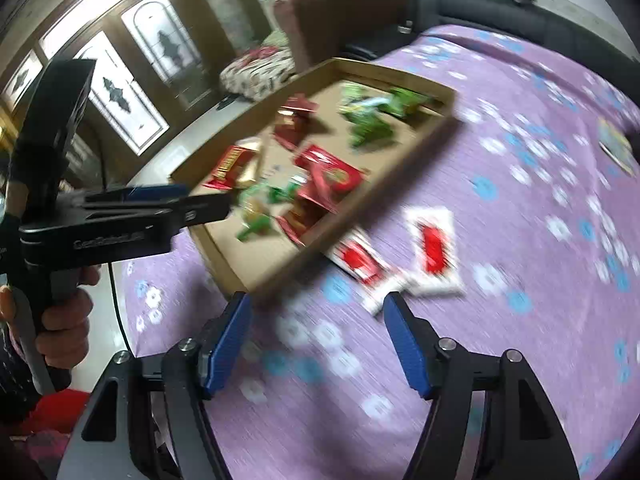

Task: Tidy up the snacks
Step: 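Carry both held snacks over the cardboard tray and open both grippers, then grasp the white packet with red print using the right gripper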

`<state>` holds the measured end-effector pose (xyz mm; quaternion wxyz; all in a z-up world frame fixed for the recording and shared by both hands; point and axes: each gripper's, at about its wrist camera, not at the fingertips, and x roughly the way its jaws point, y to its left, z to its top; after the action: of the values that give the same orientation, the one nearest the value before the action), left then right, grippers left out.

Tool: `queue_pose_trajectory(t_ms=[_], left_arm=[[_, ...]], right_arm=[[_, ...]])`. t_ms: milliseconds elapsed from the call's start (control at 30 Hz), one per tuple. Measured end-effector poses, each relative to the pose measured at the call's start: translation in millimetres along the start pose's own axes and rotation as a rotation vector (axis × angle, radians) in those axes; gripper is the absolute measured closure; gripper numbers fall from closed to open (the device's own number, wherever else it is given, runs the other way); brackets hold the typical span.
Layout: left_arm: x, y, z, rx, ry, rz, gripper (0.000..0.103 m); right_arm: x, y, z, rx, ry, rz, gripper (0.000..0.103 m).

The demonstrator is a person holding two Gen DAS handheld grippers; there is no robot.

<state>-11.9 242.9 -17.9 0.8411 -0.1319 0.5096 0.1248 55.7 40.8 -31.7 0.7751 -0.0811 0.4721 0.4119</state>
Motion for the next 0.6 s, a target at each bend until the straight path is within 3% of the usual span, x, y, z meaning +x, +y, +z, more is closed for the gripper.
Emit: queue_pose_trajectory(t_ms=[133, 333, 500, 600], left_arm=[[-1, -13, -26, 0.023, 0.013, 0.008, 0.037], [6, -31, -45, 0.044, 0.066, 0.005, 0.037], [-1, -34, -45, 0.004, 0.056, -0.003, 0.035], [-1, -35, -44, -0.006, 0.050, -0.001, 0.035]], right_arm=[[-5, -21, -6, 0.026, -0.015, -0.042, 0.031], [18, -20, 26, -0.075, -0.030, -0.137, 0.028], [37, -43, 51, -0.010, -0.008, -0.176, 0.029], [52, -44, 55, -0.037, 0.051, -0.173, 0.045]])
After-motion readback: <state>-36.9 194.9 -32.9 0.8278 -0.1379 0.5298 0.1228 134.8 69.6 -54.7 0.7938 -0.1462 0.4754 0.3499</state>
